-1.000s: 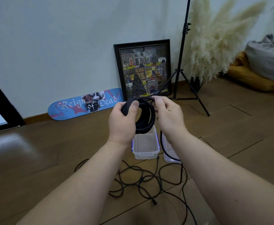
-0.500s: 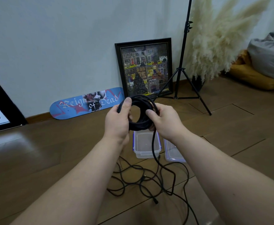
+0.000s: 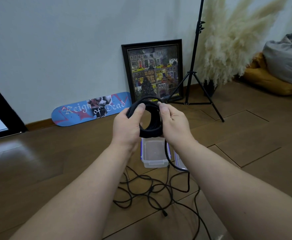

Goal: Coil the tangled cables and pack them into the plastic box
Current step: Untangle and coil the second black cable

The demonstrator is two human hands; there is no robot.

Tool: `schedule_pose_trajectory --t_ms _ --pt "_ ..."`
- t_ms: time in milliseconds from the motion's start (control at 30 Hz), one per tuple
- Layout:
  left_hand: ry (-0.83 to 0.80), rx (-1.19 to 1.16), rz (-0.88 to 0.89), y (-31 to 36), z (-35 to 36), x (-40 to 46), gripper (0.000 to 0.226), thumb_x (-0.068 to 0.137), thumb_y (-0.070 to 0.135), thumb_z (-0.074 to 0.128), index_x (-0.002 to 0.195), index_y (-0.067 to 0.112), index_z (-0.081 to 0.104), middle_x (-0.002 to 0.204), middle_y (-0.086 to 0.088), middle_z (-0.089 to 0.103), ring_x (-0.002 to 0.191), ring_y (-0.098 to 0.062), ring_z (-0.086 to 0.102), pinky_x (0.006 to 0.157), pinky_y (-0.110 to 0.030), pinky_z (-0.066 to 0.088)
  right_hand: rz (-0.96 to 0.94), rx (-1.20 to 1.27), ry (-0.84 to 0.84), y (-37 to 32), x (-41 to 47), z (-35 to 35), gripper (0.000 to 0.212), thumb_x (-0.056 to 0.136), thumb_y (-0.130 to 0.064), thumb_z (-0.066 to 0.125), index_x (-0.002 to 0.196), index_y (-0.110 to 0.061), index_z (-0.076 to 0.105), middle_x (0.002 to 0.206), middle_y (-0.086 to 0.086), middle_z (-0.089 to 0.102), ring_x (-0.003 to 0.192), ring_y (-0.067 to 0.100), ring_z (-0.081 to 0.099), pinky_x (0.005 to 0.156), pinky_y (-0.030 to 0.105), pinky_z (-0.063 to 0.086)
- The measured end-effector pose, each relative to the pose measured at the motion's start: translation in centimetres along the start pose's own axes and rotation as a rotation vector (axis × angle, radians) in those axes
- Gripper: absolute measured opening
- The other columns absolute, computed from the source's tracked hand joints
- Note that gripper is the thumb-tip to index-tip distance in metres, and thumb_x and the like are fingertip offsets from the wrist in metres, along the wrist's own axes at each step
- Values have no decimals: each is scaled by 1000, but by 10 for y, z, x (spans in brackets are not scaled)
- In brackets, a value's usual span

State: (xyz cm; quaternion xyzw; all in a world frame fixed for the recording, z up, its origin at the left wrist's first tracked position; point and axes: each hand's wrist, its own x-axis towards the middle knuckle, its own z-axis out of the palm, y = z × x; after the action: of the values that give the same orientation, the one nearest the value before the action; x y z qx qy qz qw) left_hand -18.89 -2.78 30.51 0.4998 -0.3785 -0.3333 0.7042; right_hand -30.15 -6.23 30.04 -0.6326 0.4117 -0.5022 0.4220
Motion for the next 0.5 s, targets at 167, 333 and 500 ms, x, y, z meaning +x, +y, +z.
schedule_pose_trajectory --t_ms 167,333,500 --pt "-29 -101 -12 7 3 -5 11 93 21 65 86 13 62 60 6 43 55 -11 36 55 -26 32 284 339 -29 -7 3 10 39 92 -47 40 125 -33 57 123 2 61 113 29 59 88 58 54" --pt "9 -149 26 12 11 -11 12 93 22 63 85 14 61 58 9 45 53 -8 37 52 -21 34 141 236 92 -6 -3 17 62 81 -65 31 138 -43 42 140 -11 52 130 14 47 111 49 35" --pt "57 -319 -75 14 18 -13 8 94 21 62 91 14 63 57 10 51 52 -6 41 50 -18 40 47 194 94 -5 -4 15 46 98 -52 38 128 -22 58 119 -4 65 114 13 59 100 44 48"
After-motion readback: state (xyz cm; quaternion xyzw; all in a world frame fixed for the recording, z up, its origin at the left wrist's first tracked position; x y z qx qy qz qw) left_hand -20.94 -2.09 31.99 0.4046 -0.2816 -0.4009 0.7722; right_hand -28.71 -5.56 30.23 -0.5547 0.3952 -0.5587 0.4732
